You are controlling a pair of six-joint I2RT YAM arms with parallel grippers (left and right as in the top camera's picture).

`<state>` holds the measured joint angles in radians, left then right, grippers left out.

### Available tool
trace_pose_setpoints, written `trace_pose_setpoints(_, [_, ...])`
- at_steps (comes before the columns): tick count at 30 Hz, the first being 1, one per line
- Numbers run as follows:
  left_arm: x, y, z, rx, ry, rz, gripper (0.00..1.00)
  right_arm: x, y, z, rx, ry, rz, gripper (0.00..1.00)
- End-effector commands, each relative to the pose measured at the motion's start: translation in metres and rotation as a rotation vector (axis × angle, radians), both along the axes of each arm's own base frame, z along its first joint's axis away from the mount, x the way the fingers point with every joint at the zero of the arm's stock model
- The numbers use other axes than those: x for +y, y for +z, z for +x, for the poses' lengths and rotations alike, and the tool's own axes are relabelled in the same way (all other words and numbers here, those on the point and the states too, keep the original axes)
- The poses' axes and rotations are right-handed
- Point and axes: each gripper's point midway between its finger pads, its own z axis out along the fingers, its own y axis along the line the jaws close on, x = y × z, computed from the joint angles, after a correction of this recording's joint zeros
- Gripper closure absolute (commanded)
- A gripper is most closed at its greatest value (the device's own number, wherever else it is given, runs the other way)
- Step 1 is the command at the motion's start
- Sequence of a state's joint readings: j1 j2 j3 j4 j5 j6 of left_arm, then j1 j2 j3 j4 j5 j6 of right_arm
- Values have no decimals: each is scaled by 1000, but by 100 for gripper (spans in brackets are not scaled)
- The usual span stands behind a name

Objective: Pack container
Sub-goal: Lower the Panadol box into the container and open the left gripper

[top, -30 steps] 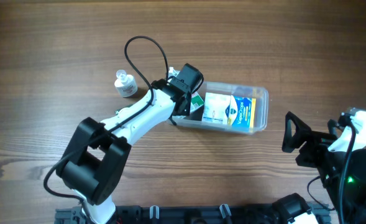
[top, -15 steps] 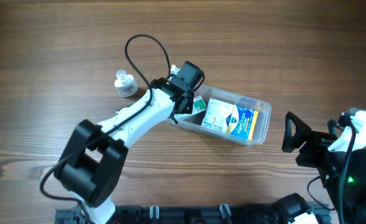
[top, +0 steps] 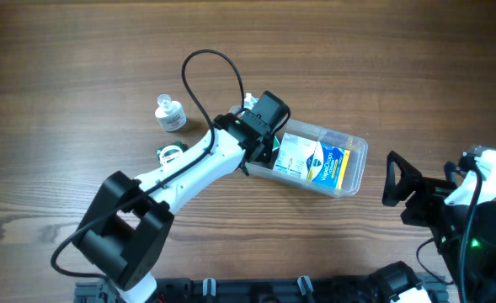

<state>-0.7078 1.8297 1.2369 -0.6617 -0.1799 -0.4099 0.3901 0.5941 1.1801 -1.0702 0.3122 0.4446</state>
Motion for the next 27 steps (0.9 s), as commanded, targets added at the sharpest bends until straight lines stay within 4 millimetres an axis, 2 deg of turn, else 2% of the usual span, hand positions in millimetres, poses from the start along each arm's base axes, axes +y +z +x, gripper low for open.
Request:
trace_pose_setpoints(1, [15, -45, -8, 66, 26, 103, 81, -3, 3, 0, -12, -12, -2, 0])
trace_pose_setpoints(5, [22, -84, -20, 159, 21, 161, 78, -3, 3, 0, -12, -13, -2, 0])
trace_pose_setpoints(7, [22, -85, -18, 153, 22, 163, 80, -3, 3, 0, -12, -13, -2, 0])
trace_pose_setpoints(10, [13, -62, -5, 99, 25, 129, 78, -3, 3, 0, -12, -13, -2, 0])
trace_pose_setpoints(13, [4, -21, 7, 48, 26, 89, 73, -3, 3, 0, -12, -13, -2, 0])
trace_pose_setpoints(17, [1, 11, 1, 54, 17, 77, 71, -3, 3, 0, -12, -13, -2, 0])
trace_pose_setpoints(21, [3, 6, -17, 137, 62, 62, 70, -3, 3, 0, -13, -12, -2, 0])
trace_pose_setpoints(27, [-4, 2, -22, 172, 95, 22, 69, -3, 3, 0, -12, -12, -2, 0])
